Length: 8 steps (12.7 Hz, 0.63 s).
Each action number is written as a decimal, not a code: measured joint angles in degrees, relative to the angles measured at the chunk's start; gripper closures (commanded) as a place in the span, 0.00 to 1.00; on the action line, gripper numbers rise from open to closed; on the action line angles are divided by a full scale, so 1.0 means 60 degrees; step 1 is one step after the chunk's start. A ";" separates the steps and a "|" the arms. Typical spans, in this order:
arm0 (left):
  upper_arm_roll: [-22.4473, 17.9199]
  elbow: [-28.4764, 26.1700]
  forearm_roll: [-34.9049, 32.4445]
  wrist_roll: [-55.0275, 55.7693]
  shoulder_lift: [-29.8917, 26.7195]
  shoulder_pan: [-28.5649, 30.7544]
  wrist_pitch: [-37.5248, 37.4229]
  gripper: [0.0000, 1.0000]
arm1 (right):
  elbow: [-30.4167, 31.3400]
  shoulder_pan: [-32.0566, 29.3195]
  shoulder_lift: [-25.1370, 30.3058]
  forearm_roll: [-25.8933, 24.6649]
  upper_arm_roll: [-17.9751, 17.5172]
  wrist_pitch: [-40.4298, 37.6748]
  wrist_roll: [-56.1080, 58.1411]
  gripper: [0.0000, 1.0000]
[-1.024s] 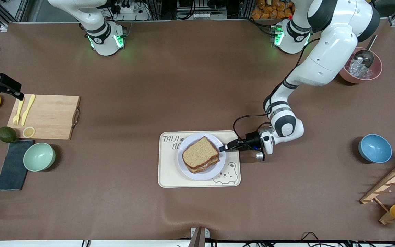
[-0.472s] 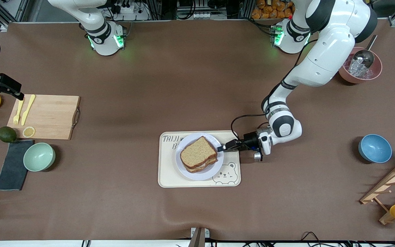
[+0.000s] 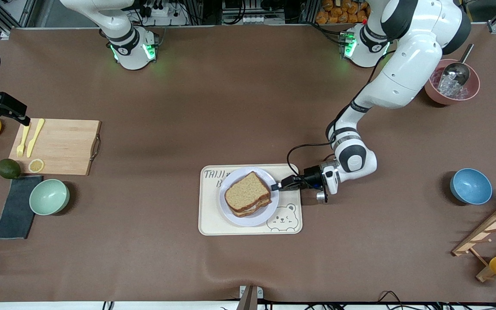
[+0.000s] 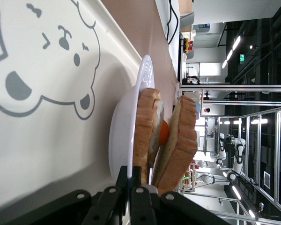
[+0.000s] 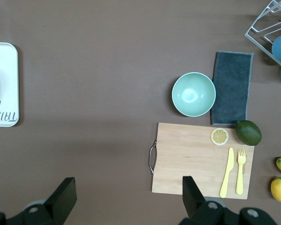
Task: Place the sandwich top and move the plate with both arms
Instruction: 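Adjust the plate with the left gripper toward the tray's middle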
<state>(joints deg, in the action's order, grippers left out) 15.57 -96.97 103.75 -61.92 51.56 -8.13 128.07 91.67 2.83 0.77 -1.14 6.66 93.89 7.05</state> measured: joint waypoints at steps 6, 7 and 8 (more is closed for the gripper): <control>-0.0002 0.0255 0.0000 0.0159 0.0205 -0.0099 0.0013 1.00 | 0.0000 0.0000 0.0000 0.0000 0.0000 0.0000 0.0000 0.00; -0.0002 0.0300 0.0000 0.0160 0.0247 -0.0114 0.0013 0.97 | 0.0000 0.0000 0.0000 0.0000 0.0000 0.0000 0.0000 0.00; -0.0002 0.0327 0.0000 0.0160 0.0266 -0.0122 0.0013 0.83 | 0.0000 0.0000 0.0000 0.0000 0.0000 0.0000 0.0000 0.00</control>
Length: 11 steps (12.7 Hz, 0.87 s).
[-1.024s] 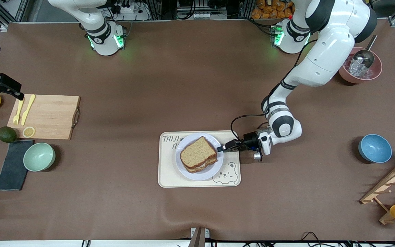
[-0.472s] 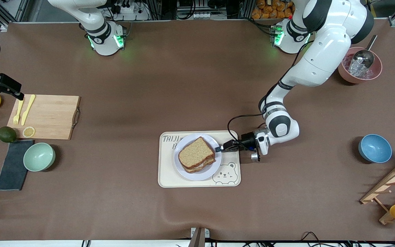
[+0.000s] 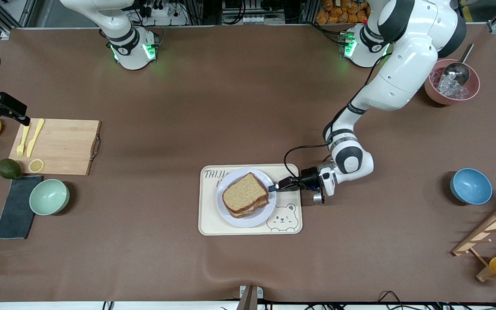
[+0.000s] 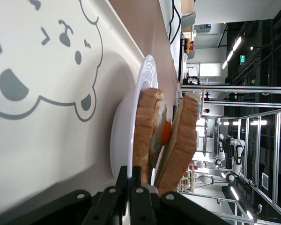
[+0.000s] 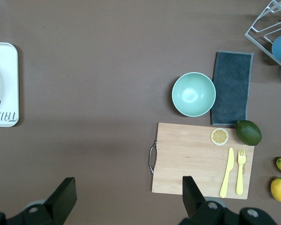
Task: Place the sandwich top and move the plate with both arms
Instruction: 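Adjust the plate with the left gripper toward the tray's middle, then open the left gripper to release the plate rim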
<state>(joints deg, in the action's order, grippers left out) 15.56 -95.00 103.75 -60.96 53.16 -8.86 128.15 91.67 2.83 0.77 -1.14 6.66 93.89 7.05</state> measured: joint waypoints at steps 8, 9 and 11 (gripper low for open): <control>-0.0036 0.0192 0.0000 0.0022 -0.0001 -0.0016 -0.0026 0.00 | 0.0000 0.0000 0.0000 0.0000 0.0000 0.0000 0.0000 0.00; -0.0036 0.0250 0.0000 0.0039 -0.0027 -0.0019 0.0008 0.00 | 0.0000 0.0000 0.0000 0.0000 0.0000 0.0000 0.0000 0.00; -0.0064 0.0297 0.0001 0.0065 -0.0073 0.0005 0.0068 0.00 | 0.0000 0.0000 0.0000 0.0000 0.0000 0.0000 0.0000 0.00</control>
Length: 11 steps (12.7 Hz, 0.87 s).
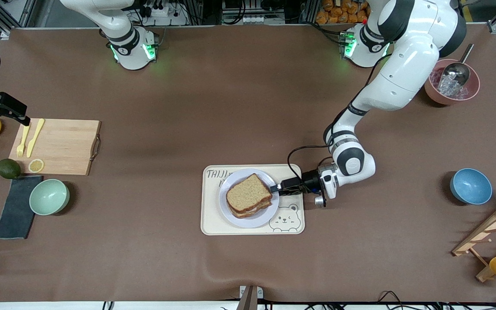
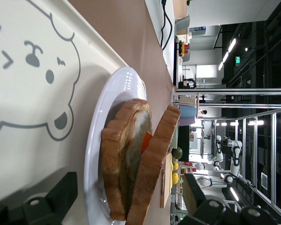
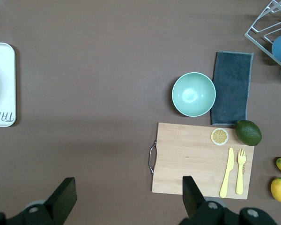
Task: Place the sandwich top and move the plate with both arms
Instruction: 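Open the left gripper to release the plate rim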
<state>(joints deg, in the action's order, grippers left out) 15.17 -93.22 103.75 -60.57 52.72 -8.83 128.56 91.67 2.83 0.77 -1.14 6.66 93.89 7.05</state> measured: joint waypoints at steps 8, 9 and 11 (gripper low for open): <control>-0.0109 0.0083 -0.0395 0.0774 -0.0345 0.0029 0.0526 0.00 | 0.0000 0.0000 0.0000 0.0000 -0.0002 0.0000 0.0000 0.00; -0.0112 0.0082 -0.0896 0.1222 -0.0537 0.0046 0.0680 0.00 | 0.0000 0.0000 0.0000 0.0000 -0.0002 0.0000 0.0000 0.00; -0.0155 0.0061 -0.1640 0.1983 -0.0965 0.0128 0.0792 0.00 | 0.0000 0.0000 0.0000 0.0000 -0.0002 0.0001 0.0000 0.00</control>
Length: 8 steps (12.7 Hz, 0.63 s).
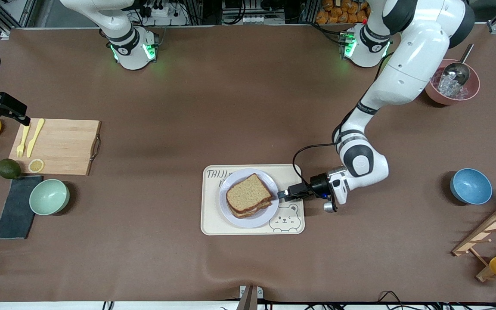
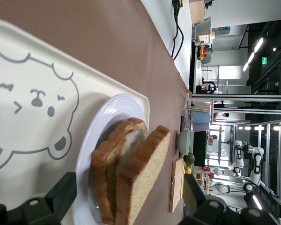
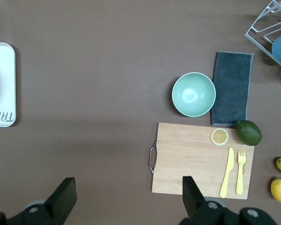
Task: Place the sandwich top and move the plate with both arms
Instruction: 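Open the left gripper to release the plate rim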
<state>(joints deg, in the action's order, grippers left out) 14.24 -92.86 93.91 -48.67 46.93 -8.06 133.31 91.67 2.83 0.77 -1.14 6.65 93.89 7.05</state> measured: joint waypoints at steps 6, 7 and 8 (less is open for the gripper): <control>-0.0195 -0.0040 -0.4856 0.3762 -0.1547 0.0674 0.0040 0.00 | 0.0000 0.0000 0.0000 0.0000 -0.0001 0.0002 0.0000 0.00; -0.0193 -0.0038 -0.5867 0.4598 -0.1915 0.0796 0.0027 0.00 | 0.0000 0.0001 0.0000 0.0000 -0.0002 0.0003 0.0000 0.00; -0.0194 -0.0040 -0.6746 0.5304 -0.2285 0.0912 -0.0056 0.00 | 0.0000 0.0000 0.0000 0.0000 -0.0002 0.0004 0.0000 0.00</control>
<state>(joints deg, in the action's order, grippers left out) 13.08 -93.10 53.43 -16.85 33.21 -2.58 132.98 91.67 2.83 0.77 -1.14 6.64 93.92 7.05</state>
